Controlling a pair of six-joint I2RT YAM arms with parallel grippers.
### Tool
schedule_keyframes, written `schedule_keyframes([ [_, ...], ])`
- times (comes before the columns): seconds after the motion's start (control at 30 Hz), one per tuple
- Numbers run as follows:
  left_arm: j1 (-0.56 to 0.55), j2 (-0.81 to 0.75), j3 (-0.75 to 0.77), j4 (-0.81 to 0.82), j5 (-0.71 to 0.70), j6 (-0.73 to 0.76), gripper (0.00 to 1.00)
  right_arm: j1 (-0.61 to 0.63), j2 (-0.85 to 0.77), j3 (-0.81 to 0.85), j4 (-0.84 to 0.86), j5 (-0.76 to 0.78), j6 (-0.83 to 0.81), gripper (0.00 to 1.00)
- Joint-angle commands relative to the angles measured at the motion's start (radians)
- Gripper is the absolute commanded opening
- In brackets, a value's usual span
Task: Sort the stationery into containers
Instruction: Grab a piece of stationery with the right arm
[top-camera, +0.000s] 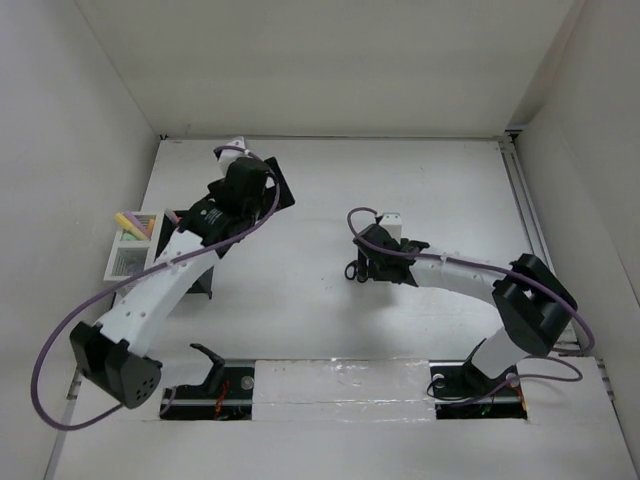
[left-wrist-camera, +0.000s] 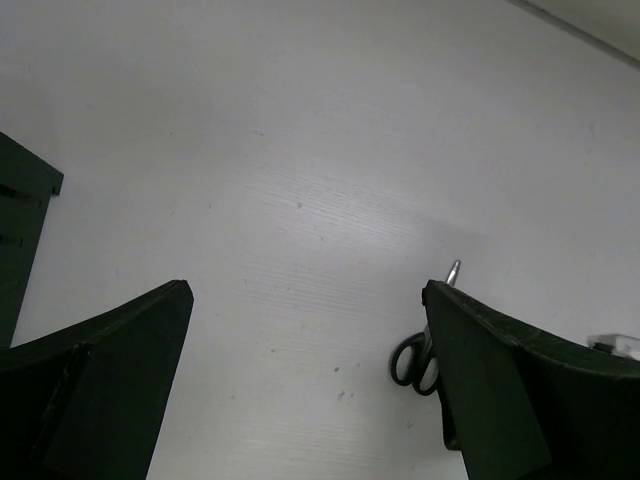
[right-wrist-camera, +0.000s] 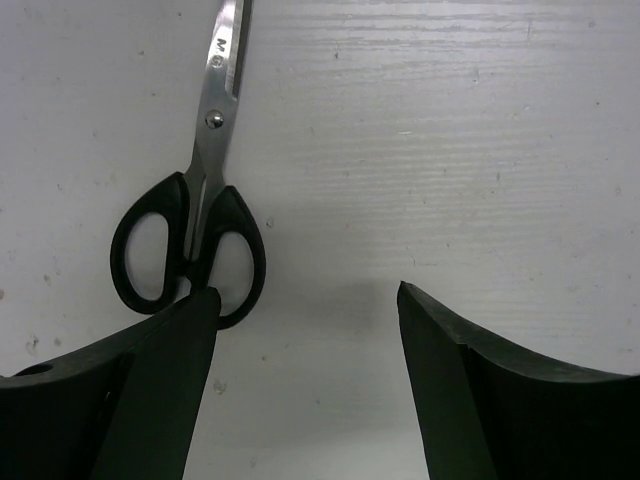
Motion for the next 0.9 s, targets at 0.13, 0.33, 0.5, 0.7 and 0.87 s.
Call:
schedule_keyframes([
  [0.13, 0.002, -0.136, -0.02, 0.012, 0.025, 0.111, 0.99, 0.006, 0.079, 0.061, 0.08, 0.066, 0.047, 0.74],
  [0.33, 0.002, -0.136, -0.068, 0.07, 0.137, 0.164, 0.99, 0.006, 0.128, 0.101, 0.07, 0.093, 0.067, 0.72],
  [0.5, 0.002, -0.145, -0.077, 0.084, 0.147, 0.174, 0.99, 0.006, 0.14, 0.09, 0.067, 0.097, 0.078, 0.68],
  [0.7, 0.002, -0.136, -0.059, 0.071, 0.138, 0.183, 0.99, -0.003, 0.189, 0.072, 0.085, 0.015, 0.078, 0.52],
  [0.87, 0.002, -0.136, -0.037, 0.061, 0.128, 0.184, 0.99, -0.003, 0.223, 0.043, 0.117, -0.072, 0.069, 0.26],
])
